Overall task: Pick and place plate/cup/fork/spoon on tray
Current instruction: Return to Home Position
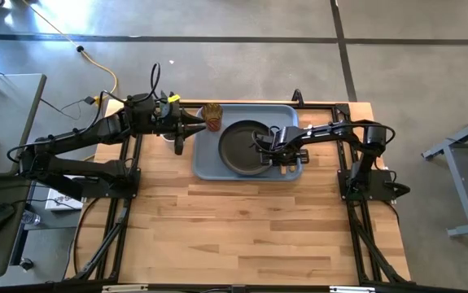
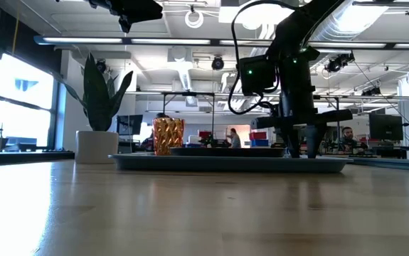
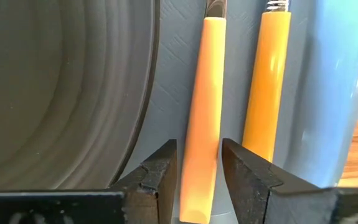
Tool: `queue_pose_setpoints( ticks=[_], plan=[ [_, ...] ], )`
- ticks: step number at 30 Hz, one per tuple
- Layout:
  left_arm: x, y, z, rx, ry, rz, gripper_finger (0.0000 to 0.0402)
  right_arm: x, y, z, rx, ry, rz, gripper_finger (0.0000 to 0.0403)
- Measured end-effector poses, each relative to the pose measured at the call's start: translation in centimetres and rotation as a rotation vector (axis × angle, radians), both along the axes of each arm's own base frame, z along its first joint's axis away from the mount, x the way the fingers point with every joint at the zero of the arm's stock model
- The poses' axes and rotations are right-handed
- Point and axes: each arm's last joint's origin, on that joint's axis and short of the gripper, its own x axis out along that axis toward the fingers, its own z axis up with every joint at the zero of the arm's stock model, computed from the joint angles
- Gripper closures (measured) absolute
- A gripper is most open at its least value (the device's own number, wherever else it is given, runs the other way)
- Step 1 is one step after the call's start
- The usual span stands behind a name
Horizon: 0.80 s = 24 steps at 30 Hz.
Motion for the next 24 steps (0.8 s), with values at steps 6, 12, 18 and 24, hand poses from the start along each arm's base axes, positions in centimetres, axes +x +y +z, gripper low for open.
queue_pose_setpoints(
  ticks=[6, 12, 18, 24],
  plan=[
    [0.0, 0.0, 0.0, -0.001, 0.000, 0.000, 0.0312, 0.0, 0.0, 0.0, 0.017, -0.004, 0.001, 0.0285],
    [0.0, 0.0, 0.0, -0.002, 0.000, 0.000, 0.0312, 0.1, 0.1, 0.5, 0.023, 0.010, 0.000, 0.0285],
    [0.0, 0.0, 0.0, -0.002, 0.001, 0.000, 0.0312, 0.4, 0.0, 1.6, 0.012, 0.029, 0.021, 0.0285],
    [0.0, 0.0, 0.0, -0.006, 0.000, 0.001, 0.0312, 1.0, 0.5, 3.5, 0.013, 0.055, 0.034, 0.0285]
  ],
)
